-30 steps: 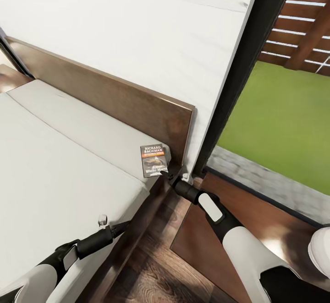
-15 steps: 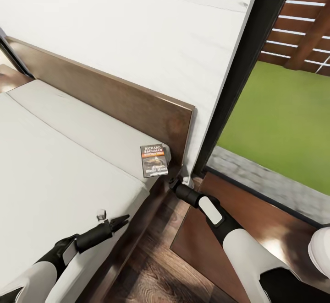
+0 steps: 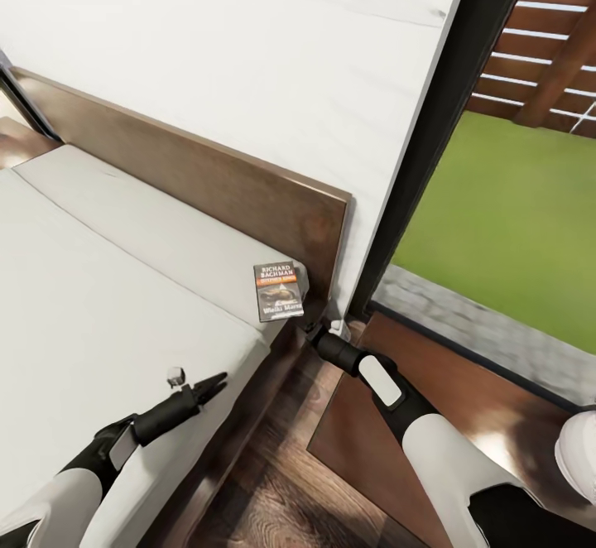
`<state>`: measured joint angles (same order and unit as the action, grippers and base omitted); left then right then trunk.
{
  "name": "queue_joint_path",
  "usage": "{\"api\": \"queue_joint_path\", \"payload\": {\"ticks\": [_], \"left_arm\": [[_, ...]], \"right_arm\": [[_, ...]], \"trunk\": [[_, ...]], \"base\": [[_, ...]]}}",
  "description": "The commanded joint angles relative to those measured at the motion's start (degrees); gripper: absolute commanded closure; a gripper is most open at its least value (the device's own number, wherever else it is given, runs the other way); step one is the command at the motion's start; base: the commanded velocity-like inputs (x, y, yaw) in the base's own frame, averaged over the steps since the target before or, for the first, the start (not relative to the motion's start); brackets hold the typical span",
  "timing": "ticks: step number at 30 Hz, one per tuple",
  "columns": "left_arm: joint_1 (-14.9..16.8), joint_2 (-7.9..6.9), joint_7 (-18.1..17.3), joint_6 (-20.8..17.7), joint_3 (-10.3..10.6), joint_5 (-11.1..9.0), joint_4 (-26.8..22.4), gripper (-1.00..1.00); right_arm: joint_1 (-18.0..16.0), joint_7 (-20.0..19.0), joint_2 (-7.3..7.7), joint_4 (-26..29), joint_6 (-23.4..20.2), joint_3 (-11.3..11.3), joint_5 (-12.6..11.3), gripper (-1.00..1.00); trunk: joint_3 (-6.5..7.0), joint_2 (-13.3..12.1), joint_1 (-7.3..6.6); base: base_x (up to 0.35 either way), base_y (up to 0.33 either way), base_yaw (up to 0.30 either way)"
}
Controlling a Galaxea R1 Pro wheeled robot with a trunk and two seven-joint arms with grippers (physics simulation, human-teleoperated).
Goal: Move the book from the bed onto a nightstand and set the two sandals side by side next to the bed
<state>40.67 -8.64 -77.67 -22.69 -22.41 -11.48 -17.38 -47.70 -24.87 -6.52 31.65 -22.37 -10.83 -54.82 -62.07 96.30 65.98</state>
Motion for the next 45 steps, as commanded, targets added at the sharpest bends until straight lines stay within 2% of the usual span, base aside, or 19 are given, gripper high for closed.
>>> {"api": "queue_joint_path", "payload": {"ticks": [1,5,6,14,23,26,27,28,31,32,33,35,37,39,40,42,45], "left_arm": [[0.02,0.0,-0.16,-0.27,-0.35,-0.12,0.01,-1.0],[0.02,-0.04,-0.13,1.01,-1.67,-0.12,-0.01,-1.0],[0.02,-0.04,-0.12,1.87,-7.13,-0.12,-0.02,-1.0],[0.02,-0.06,-0.12,1.8,-7.14,-0.22,-0.02,-1.0],[0.02,-0.25,-0.2,1.76,-7.36,-0.37,-0.45,-1.0],[0.02,-0.19,-0.22,1.36,-7.34,-0.42,-3.11,-1.0],[0.02,-0.13,-0.22,0.88,-7.33,-0.43,-4.39,-1.0],[0.02,-0.01,-0.21,-0.96,-7.27,-0.45,-7.63,-1.0],[0.02,0.31,0.07,-12.45,-7.18,-0.27,-19.34,-1.0],[0.02,0.36,0.31,-14.37,-7.19,-0.24,-21.06,-1.0],[0.02,0.43,1.2,-17.24,-7.23,-0.2,-24.07,-1.0],[0.02,0.42,3.97,-19.71,-7.31,-0.16,-27.19,-1.0],[0.02,0.34,6.66,-20.61,-7.34,-0.18,-28.43,-1.0],[0.02,0.01,12.75,-21.27,-7.37,-0.24,-30.03,-1.0],[0.02,-0.84,18.15,-20.26,-7.38,-0.18,-32.68,-1.0],[0.02,-1.26,22.26,-18.43,-7.37,-0.07,-34.47,-1.0],[0.02,-1.92,33.11,-11.88,-7.32,0.02,-37.08,-1.0]], "right_arm": [[-0.03,-0.01,0.02,-0.01,-0.22,-0.07,-0.38,-1.0],[-0.03,-0.01,0.02,-0.01,-0.22,-0.07,-0.38,-1.0],[-0.03,-0.01,0.02,-0.01,-0.22,-0.07,-0.38,-1.0],[-0.03,-0.01,0.02,-0.01,-0.22,-0.07,-0.38,-1.0],[-0.03,0.05,0.02,-0.21,-0.18,-0.07,-0.38,-1.0],[-0.03,0.07,0.02,-0.5,-0.15,-0.07,-0.38,-1.0],[-0.03,0.07,0.02,-0.54,-0.15,-0.07,-0.38,-1.0],[-0.03,0.07,0.02,-0.6,-0.14,-0.07,-0.38,-1.0],[-0.03,0.08,0.02,-0.71,-0.13,-0.07,-0.38,-1.0],[-0.03,0.08,0.02,-0.71,-0.13,-0.07,-0.38,-1.0],[-0.03,0.08,0.02,-0.74,-0.13,-0.07,-0.38,-1.0],[-0.03,0.08,0.02,-0.77,-0.13,-0.07,-0.38,-1.0],[-0.03,0.08,0.02,-0.78,-0.13,-0.07,-0.38,-1.0],[-0.03,0.08,0.02,-0.79,-0.13,-0.07,-0.38,-1.0],[-0.03,0.08,0.02,-0.8,-0.13,-0.07,-0.38,-1.0],[-0.03,0.08,0.02,-0.8,-0.13,-0.07,-0.38,-1.0],[-0.03,0.08,0.02,-0.8,-0.13,-0.07,-0.38,-1.0]], "trunk": [[0.15,-0.4,-0.23],[0.87,-2.01,-1.11],[1.05,-2.41,-1.33],[2.49,-5.61,-3.08],[2.49,-5.61,-3.08],[2.49,-5.61,-3.08],[2.49,-5.61,-3.08],[2.49,-5.61,-3.08],[3.03,-6.82,-3.74],[3.21,-7.22,-3.96],[3.39,-7.62,-4.18],[3.39,-7.62,-4.18],[3.39,-7.62,-4.18],[3.39,-7.62,-4.18],[3.39,-7.62,-4.18],[3.39,-7.62,-4.18],[3.39,-7.62,-4.18]], "base": [[0.0,0.0,0.0],[0.0,0.0,0.0],[0.0,0.0,0.0],[0.0,0.0,0.0],[0.0,0.0,0.0],[0.0,0.0,0.0],[0.0,0.0,0.0],[0.0,0.0,0.0],[0.0,0.0,0.0],[0.0,0.0,0.0],[0.0,0.0,0.0],[0.0,0.0,0.0],[0.0,0.0,0.0],[0.0,0.0,0.0],[0.0,0.0,0.0],[0.0,0.0,0.0],[0.0,0.0,0.0]]}}
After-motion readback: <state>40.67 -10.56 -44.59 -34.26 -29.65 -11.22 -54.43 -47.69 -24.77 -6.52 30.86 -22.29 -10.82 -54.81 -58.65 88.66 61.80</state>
